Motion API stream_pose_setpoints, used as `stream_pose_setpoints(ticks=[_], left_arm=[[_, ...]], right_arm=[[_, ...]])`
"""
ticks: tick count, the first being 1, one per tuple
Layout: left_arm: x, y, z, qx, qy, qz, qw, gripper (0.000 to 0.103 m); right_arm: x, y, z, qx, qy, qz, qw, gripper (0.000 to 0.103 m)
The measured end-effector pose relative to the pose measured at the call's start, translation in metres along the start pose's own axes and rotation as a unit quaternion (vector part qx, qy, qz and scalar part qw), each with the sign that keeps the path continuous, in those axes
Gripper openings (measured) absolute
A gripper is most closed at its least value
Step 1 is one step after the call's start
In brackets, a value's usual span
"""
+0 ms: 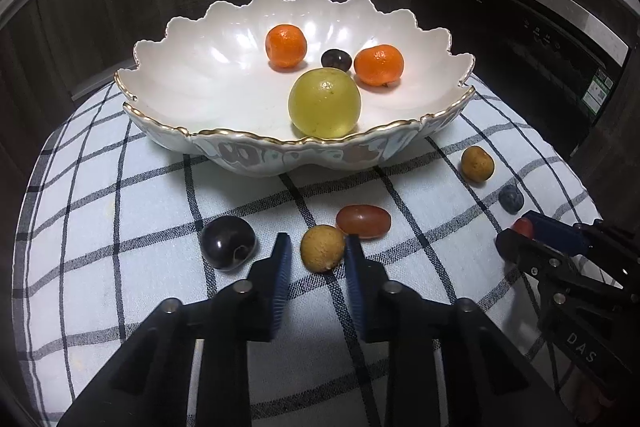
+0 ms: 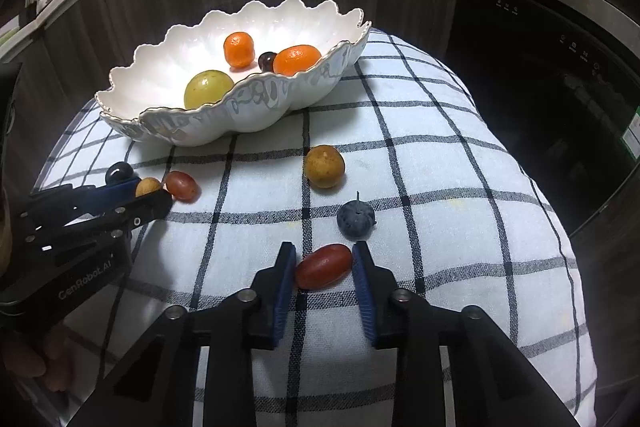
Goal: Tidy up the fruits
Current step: 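Grasp the tan round fruit with the left tool while the right tool grasps a red oval fruit, then lift the tan fruit and red oval fruit and carry both over the bowl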
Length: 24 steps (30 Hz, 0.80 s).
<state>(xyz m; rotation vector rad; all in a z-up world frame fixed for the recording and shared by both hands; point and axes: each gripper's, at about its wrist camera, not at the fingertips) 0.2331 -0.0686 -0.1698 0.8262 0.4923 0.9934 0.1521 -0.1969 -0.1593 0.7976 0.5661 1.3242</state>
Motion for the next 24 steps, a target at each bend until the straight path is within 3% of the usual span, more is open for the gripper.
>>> stream_pose_setpoints(ticks=[24], left_arm=[[0.001,0.034,-0.014,-0.005,0.036,0.014,0.9993,0.023]], right_arm=[[0.005,0.023,0.005,-0.029,0.015,0.009,0.999,0.029]])
Point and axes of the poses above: each gripper's, at about its wrist camera, not at the fingertips, and y roughly against the way its jaws point, x to its left, z to its top, and after that the axes turned 4 degrees about z, right-handed
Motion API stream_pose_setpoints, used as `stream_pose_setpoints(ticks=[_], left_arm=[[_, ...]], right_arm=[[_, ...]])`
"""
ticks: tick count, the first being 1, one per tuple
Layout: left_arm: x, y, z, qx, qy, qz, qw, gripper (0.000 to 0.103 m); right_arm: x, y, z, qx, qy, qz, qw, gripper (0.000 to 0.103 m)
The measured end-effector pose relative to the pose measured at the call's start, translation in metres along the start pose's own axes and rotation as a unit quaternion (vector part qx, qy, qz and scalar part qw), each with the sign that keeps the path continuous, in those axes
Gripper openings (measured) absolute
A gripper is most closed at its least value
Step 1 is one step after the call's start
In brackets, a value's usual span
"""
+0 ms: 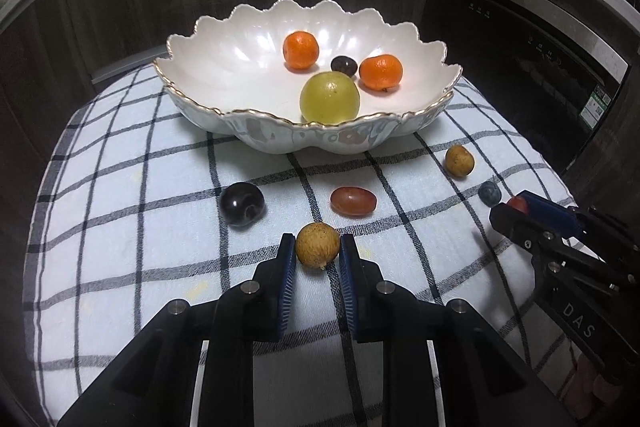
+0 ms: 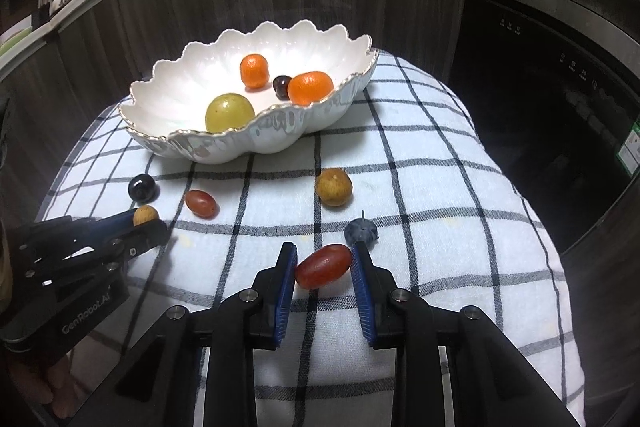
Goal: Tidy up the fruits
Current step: 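Lift the tan fruit and red oval fruit and carry both over the bowl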
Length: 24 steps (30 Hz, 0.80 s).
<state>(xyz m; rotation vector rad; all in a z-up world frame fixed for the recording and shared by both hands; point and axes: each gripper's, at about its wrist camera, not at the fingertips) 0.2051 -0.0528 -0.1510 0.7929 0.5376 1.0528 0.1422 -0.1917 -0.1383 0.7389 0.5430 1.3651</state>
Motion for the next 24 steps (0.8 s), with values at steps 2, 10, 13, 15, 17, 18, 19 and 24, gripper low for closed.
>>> stream_pose_setpoints(ticks=[2,10,13,15,17,18,19,24], left_arm=[[0.0,0.005,0.0,-0.002,0.003,0.003,1.0,0.023],[0.001,0.018,0.0,-0.004,0.011,0.02,0.9997,0.023],[0.002,0.023,0.001,-0.007,0.013,0.027,0.9995,0.023],[0.003,0.027,0.002,-0.008,0.017,0.031,0.9993,0.023],[0.005,0.031,0.004,-0.01,0.021,0.035,0.9991,0.023],[0.005,0.034,0.005,-0.012,0.022,0.037,0.999,0.023],[0.005,0.036,0.005,-0.014,0.022,0.039,0.9989,0.023],[0.007,0.049,0.012,-0.026,0.027,0.043,0.9984,0.023]], right_arm=[[0.0,0.003,0.001,-0.005,0.003,0.0,1.0,0.029],[0.003,0.014,0.008,-0.017,0.01,0.005,1.0,0.029],[0.005,0.017,0.011,-0.02,0.013,0.012,1.0,0.029],[0.007,0.019,0.012,-0.021,0.016,0.015,1.0,0.029],[0.01,0.023,0.014,-0.028,0.02,0.018,0.999,0.029],[0.011,0.024,0.015,-0.031,0.021,0.018,0.999,0.029],[0.012,0.027,0.017,-0.035,0.024,0.02,0.999,0.029],[0.016,0.034,0.026,-0.045,0.029,0.027,0.998,0.029]])
Point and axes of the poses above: each gripper's, at about its wrist camera, not at the fingertips, and y roughly against the way its jaws point, x to its left, z to its top, and after that the axes turned 4 degrees about z, right-handed
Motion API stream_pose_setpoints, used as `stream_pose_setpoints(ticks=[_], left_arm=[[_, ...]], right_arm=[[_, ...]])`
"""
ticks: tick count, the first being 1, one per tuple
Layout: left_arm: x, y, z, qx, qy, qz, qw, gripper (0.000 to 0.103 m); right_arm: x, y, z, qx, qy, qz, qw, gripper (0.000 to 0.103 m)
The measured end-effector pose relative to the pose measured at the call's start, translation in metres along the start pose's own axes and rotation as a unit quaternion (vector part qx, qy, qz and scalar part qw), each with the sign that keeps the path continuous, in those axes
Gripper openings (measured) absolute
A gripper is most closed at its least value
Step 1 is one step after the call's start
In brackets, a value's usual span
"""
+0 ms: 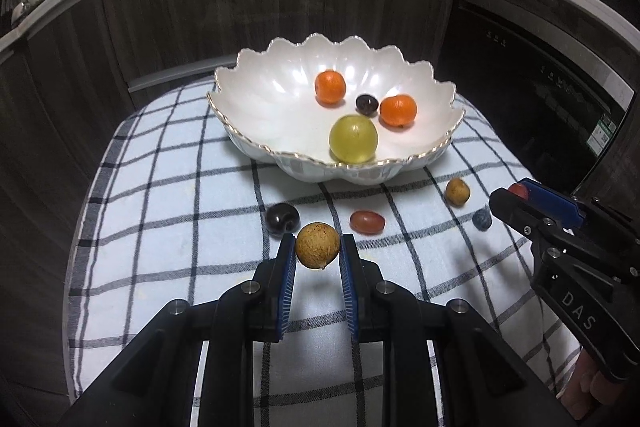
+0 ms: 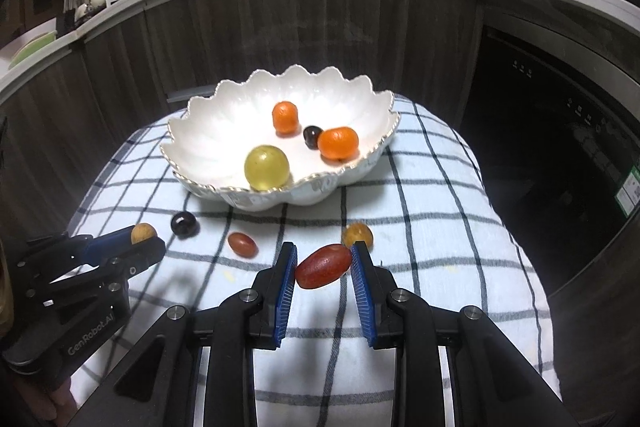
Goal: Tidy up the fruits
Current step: 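Lift the tan fruit and red oval fruit and carry both over the bowl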
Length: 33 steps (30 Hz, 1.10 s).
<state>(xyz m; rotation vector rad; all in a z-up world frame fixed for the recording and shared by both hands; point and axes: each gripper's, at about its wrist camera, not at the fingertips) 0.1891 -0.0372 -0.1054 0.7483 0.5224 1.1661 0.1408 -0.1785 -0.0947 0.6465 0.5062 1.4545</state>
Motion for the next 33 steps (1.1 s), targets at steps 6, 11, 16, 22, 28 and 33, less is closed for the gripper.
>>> stream_pose_setpoints(ticks=[6,11,16,22,28,33], left_arm=[[0.0,0.009,0.009,-0.009,0.002,0.002,1.0,0.023],[0.0,0.013,0.017,-0.017,0.003,0.004,0.9998,0.023],[0.003,0.016,0.03,-0.027,0.006,0.005,0.9996,0.023],[0.008,0.014,0.053,-0.039,0.007,0.004,0.9992,0.023],[0.011,0.007,0.081,-0.053,0.007,0.005,0.9985,0.023],[0.015,-0.004,0.101,-0.057,0.013,0.007,0.9982,0.023]], right_arm=[[0.004,0.009,0.012,-0.016,0.007,0.004,1.0,0.029],[0.003,0.012,0.02,-0.024,0.012,0.005,1.0,0.029],[0.001,0.012,0.033,-0.033,0.014,0.006,0.999,0.029],[0.001,0.008,0.055,-0.047,0.017,0.008,0.999,0.029],[-0.003,-0.002,0.078,-0.058,0.016,0.009,0.998,0.029],[-0.006,-0.016,0.096,-0.062,0.016,0.008,0.998,0.029]])
Point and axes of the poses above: each gripper's, at about its wrist camera, not at the fingertips, and y roughly against the way its jaws point, x to its left, z to its top, and after that the axes turned 4 degrees about z, right-handed
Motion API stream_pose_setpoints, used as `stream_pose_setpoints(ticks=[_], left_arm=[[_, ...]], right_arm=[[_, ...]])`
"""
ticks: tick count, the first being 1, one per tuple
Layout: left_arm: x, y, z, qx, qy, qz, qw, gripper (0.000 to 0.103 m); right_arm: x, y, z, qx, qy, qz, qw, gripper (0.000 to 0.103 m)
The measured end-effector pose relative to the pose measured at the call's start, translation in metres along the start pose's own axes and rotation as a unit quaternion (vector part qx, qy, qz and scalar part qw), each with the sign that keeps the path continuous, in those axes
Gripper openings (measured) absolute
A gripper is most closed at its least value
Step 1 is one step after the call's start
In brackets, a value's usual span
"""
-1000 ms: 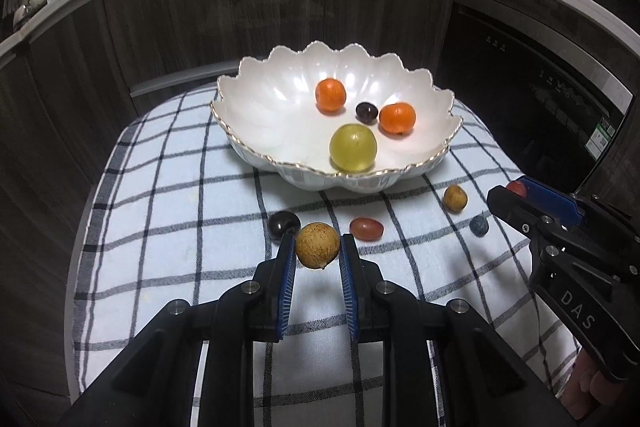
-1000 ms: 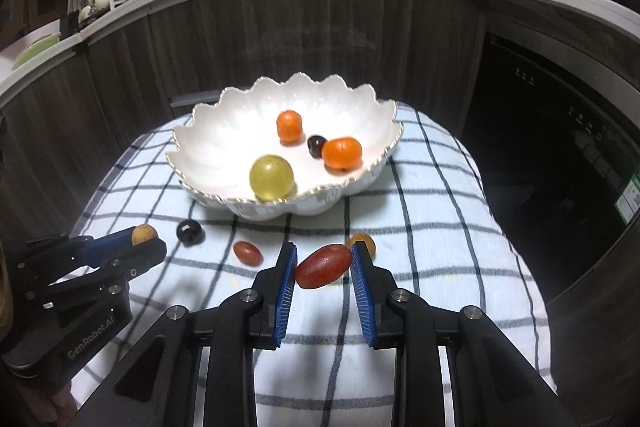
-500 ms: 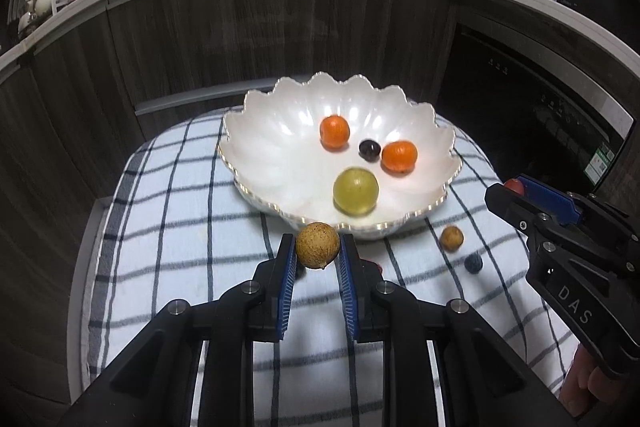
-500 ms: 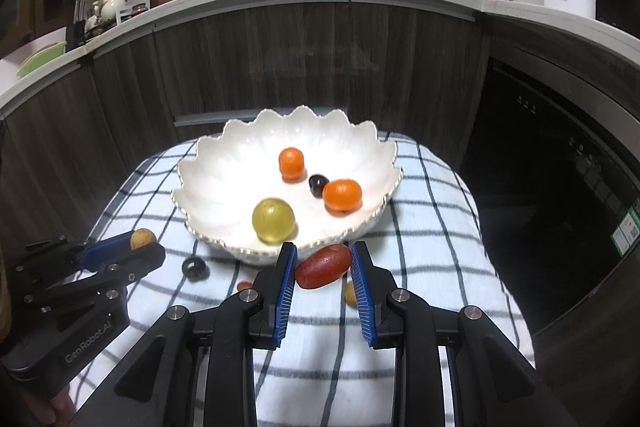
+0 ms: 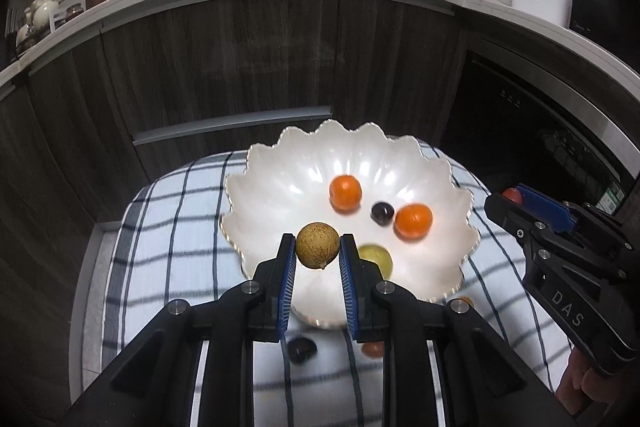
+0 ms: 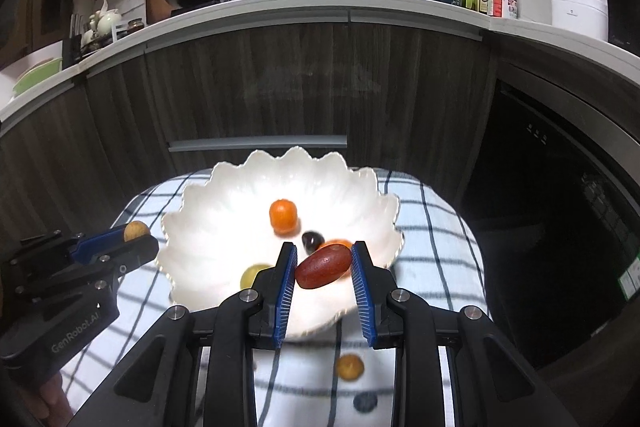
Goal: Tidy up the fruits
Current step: 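Lift the tan fruit and red oval fruit and carry both over the bowl, then open both tools dropping the tan fruit and red oval fruit into the bowl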
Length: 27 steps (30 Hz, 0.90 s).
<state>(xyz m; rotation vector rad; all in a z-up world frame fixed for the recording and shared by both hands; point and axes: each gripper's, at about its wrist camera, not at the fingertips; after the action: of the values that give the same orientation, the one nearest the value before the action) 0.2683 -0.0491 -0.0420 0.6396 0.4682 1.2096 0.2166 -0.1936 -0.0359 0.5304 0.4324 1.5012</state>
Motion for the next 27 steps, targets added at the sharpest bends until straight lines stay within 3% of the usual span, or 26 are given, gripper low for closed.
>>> stream_pose_setpoints(ticks=[13,27], left_arm=[[0.018,-0.043,0.026,0.007,0.021,0.013,0.9997,0.023],[0.022,-0.092,0.014,0.053,0.026,0.019,0.9981,0.023]], right_arm=[[0.0,-0.042,0.03,-0.005,0.015,0.0,1.0,0.029],[-0.004,-0.101,0.023,0.061,0.02,0.004,0.998,0.029]])
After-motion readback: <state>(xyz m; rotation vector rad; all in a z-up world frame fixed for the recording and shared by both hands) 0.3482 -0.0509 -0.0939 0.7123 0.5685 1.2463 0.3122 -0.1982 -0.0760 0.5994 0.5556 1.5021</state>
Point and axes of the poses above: each gripper's, at about its wrist camera, not at the fingertips, and y roughly against the way its jaws point, x to its left, z to its top, and after that the axes turned 4 degrees about z, right-handed
